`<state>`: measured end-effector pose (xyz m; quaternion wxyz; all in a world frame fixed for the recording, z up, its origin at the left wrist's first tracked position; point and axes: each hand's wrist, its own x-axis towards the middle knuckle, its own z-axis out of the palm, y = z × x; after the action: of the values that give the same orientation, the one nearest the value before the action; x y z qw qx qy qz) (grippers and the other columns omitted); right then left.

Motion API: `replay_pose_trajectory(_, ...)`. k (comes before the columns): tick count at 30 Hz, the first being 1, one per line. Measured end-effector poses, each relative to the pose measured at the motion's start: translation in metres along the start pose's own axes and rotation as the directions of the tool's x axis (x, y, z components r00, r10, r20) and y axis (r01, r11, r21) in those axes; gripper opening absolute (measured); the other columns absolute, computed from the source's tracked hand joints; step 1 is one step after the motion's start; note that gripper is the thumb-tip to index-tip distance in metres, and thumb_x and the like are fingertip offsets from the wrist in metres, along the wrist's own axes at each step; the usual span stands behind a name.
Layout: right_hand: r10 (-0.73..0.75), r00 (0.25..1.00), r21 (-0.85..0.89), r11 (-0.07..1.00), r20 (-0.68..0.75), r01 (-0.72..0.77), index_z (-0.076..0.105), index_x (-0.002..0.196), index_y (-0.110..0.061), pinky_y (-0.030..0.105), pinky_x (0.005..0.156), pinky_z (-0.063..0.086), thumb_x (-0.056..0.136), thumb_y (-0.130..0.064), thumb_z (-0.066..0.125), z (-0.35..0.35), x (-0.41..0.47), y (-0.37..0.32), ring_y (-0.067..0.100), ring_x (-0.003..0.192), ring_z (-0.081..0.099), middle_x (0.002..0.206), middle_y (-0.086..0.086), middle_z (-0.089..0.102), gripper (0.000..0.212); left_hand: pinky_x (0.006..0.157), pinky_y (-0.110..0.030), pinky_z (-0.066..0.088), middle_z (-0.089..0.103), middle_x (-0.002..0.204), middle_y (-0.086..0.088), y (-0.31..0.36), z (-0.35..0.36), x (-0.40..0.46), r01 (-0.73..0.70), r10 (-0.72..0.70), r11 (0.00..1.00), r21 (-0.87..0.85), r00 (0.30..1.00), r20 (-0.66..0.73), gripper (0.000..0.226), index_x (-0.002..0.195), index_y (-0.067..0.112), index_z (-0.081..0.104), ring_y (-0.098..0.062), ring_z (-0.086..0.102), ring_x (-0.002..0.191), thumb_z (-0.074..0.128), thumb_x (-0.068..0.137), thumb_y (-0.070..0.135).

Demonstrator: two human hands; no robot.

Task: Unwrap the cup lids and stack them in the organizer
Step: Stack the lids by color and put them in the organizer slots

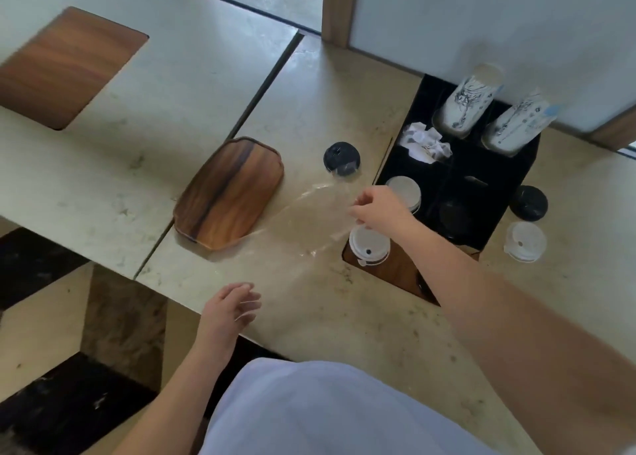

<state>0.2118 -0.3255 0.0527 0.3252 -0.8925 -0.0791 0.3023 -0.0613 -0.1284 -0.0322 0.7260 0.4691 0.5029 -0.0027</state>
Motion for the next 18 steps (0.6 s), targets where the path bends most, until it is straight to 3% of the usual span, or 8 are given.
replay_pose_trajectory(5,0.068,0.997,-0.132,0.989,0.029,-0.064,0.07,0.087,-0.001,0.039,0.073,0.059,0.089,-0.006,0.061,0.027,0.042,-0.024,0.025,0.074,0.064,0.085,0.015,0.071,0.01,0.054,-0.028,0.053,0.072,0.074,-0.012,-0.005,0.0,0.01,0.091,-0.086,0.993,0.075,0.994,-0.061,0.01,0.09,0.002,0.07,-0.024,0.069,0.064,0.071,0.092,0.012)
replay_pose_trajectory(9,0.124,0.992,-0.272,0.955,-0.001,-0.12,0.071,0.102,0.001,0.04,0.08,0.058,0.093,-0.002,0.057,0.049,0.062,-0.023,0.03,0.094,0.067,0.104,0.014,0.069,0.016,0.043,-0.023,0.051,0.068,0.074,-0.014,-0.004,0.004,0.013,0.164,-0.157,0.973,0.162,0.986,-0.052,0.013,0.085,0.0,0.07,-0.022,0.07,0.055,0.072,0.091,0.012)
replay_pose_trajectory(13,0.13,0.992,-0.373,0.92,-0.002,-0.121,0.066,0.104,-0.003,0.032,0.071,0.049,0.099,-0.002,0.05,0.057,0.072,-0.026,0.027,0.085,0.058,0.097,0.013,0.06,0.017,0.044,-0.027,0.056,0.062,0.077,-0.013,-0.005,0.005,0.019,0.207,-0.194,0.955,0.213,0.978,-0.08,0.012,0.088,0.001,0.07,-0.026,0.072,0.057,0.074,0.09,0.012)
replay_pose_trajectory(18,0.119,0.993,-0.316,0.942,-0.003,-0.114,0.073,0.103,0.0,0.035,0.067,0.05,0.099,-0.011,0.055,0.054,0.076,-0.027,0.03,0.083,0.065,0.09,0.013,0.065,0.022,0.053,-0.034,0.061,0.067,0.077,-0.014,-0.005,0.005,0.02,0.244,-0.228,0.952,0.184,0.968,-0.107,0.019,0.091,0.0,0.072,-0.03,0.073,0.062,0.077,0.088,0.018)
